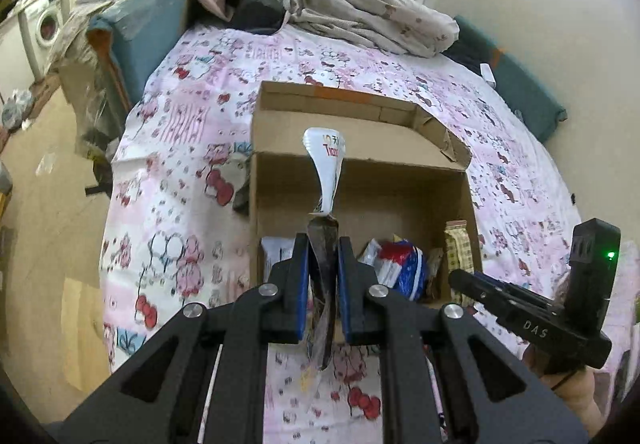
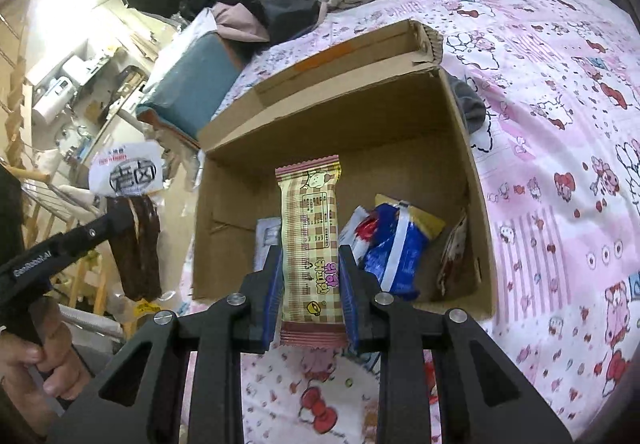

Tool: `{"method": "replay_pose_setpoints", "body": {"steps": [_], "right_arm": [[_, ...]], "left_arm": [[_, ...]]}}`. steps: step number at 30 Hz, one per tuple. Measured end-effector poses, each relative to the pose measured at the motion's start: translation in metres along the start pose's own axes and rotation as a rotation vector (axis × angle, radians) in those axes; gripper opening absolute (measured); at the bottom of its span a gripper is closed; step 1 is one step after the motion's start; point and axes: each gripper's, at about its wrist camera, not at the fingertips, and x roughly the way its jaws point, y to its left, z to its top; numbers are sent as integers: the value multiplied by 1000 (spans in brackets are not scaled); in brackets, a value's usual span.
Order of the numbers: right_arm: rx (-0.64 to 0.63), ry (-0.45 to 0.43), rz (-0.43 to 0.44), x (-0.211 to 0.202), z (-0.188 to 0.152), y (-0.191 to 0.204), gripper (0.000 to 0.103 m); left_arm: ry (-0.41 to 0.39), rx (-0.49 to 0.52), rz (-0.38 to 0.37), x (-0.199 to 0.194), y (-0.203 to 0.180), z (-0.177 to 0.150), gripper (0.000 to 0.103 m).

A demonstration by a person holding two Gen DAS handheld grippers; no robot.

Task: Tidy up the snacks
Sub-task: 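Carry both held packets over the box and lower them in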

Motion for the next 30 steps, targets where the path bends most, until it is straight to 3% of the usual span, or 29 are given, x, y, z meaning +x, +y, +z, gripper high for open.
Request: {"method": "replay_pose_setpoints", "body": {"steps": [8, 16, 30], "right_arm": [[6, 14, -18, 27, 9, -7, 28], [16, 55, -15, 47, 4, -7, 28], [51, 111, -5, 69, 6, -17, 31]], "left_arm": [[1, 30, 48, 48, -5, 5, 10], [97, -27, 54, 91, 3, -11, 10], [173, -47, 2, 109, -2, -12, 11]]}}
